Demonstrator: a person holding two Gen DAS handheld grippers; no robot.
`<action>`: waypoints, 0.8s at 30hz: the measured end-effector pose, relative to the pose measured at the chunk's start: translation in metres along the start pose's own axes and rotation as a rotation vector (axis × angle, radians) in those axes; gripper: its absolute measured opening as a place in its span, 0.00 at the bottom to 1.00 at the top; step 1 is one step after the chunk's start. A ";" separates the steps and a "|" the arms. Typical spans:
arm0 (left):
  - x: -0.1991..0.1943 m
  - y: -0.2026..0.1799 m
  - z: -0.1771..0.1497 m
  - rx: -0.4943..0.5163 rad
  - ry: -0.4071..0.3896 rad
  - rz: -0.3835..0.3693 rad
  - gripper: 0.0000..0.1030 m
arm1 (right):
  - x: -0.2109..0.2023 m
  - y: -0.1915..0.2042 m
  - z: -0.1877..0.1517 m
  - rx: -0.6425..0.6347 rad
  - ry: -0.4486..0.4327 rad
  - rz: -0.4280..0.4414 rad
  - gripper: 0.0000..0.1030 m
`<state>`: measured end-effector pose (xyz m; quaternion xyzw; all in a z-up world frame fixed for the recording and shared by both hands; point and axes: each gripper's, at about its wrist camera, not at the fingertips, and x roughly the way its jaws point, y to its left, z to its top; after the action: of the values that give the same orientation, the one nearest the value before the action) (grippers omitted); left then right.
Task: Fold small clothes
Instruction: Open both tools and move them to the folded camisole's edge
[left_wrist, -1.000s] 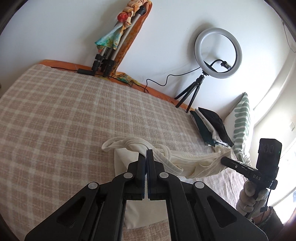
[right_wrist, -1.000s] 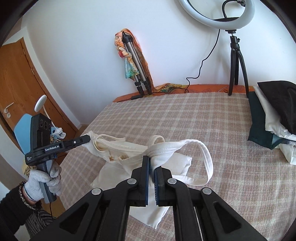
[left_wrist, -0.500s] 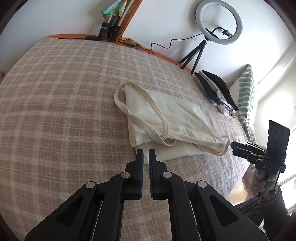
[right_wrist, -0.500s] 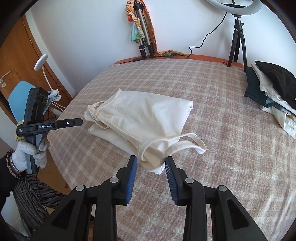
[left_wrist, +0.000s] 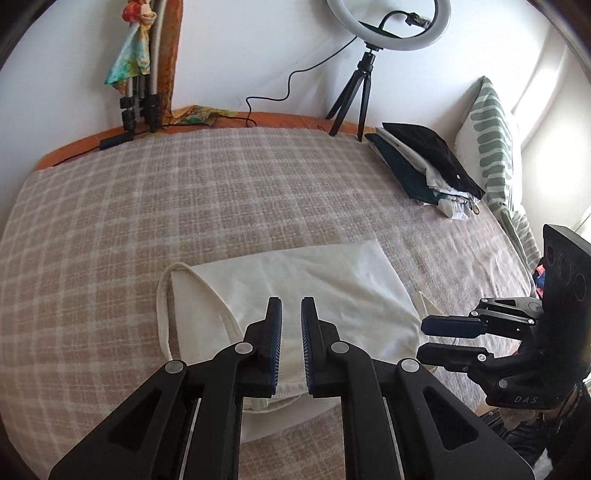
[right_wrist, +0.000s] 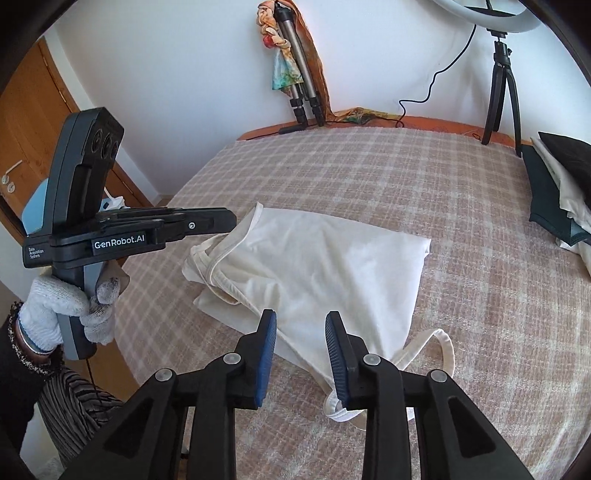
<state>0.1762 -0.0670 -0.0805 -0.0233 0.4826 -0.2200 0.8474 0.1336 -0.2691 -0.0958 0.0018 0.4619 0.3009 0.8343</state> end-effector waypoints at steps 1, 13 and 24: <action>0.010 0.000 0.001 0.012 0.042 0.017 0.09 | 0.005 -0.001 0.000 0.001 0.012 -0.005 0.27; -0.003 0.035 -0.086 -0.063 0.189 0.003 0.09 | 0.029 -0.007 -0.032 -0.108 0.144 -0.125 0.17; -0.052 0.043 -0.109 -0.129 0.001 -0.058 0.09 | -0.005 -0.020 -0.040 -0.085 0.137 -0.105 0.27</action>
<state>0.0776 0.0113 -0.1073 -0.0918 0.4953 -0.2129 0.8372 0.1107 -0.2992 -0.1207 -0.0784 0.5041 0.2755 0.8148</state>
